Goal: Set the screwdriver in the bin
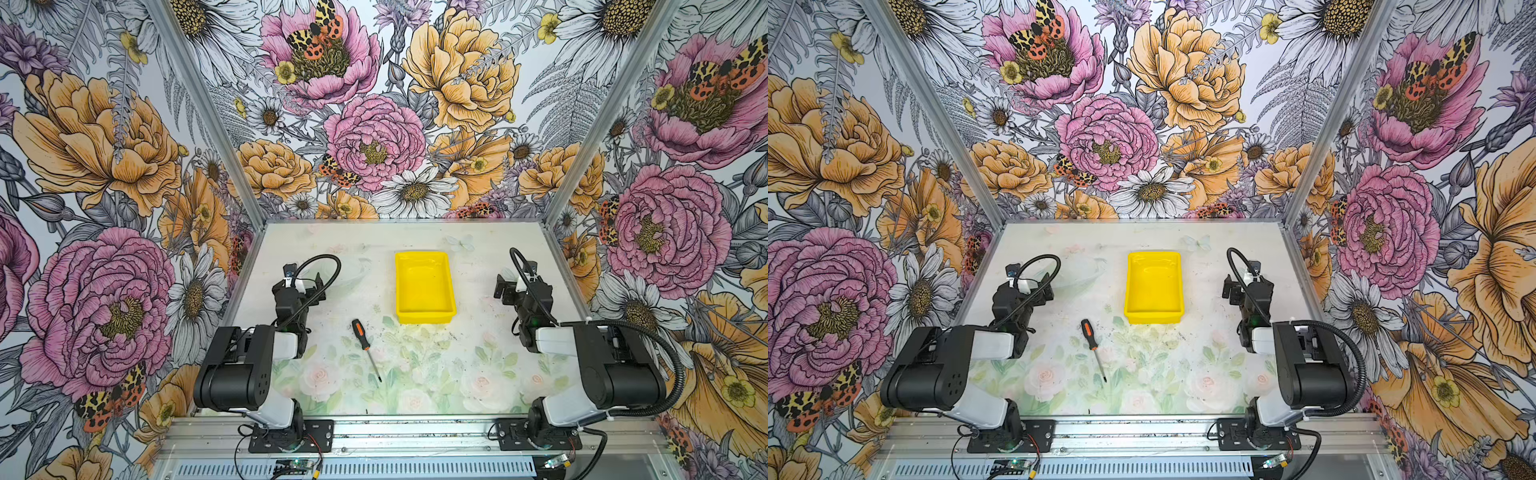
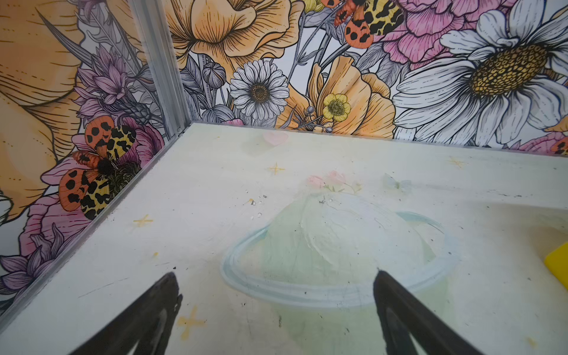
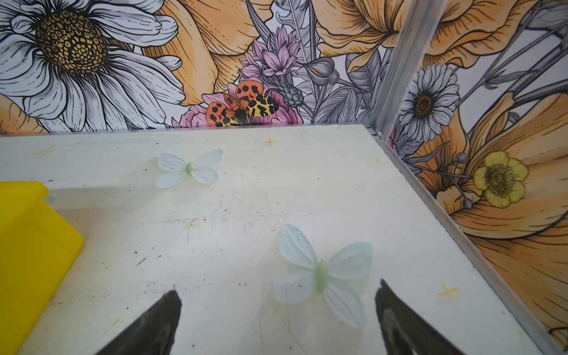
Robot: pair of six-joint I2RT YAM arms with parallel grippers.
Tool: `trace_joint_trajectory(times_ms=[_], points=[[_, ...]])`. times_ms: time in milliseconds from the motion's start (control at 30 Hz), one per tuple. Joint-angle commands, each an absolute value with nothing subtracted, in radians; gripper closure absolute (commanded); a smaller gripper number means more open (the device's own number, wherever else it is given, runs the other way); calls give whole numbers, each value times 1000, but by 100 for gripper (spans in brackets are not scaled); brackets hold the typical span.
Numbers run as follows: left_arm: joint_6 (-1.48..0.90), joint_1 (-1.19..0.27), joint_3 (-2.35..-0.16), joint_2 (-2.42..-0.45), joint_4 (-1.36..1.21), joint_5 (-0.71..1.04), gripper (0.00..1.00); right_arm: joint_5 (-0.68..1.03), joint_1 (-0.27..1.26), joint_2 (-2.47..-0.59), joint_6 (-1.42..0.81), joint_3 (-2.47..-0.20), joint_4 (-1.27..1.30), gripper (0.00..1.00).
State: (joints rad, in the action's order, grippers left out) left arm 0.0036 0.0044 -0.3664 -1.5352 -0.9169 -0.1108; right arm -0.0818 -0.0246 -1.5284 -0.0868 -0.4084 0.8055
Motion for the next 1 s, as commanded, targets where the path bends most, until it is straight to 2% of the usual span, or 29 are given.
trace_joint_trajectory(times_ms=[0,967], points=[[6,10,-380,-1548,-926,-87,1,-89,-18,-1532,-78,-402,839,0],[5,15,-379,-1551,-933,-77,1,-86,-21,-1536,-79,-406,836,0]])
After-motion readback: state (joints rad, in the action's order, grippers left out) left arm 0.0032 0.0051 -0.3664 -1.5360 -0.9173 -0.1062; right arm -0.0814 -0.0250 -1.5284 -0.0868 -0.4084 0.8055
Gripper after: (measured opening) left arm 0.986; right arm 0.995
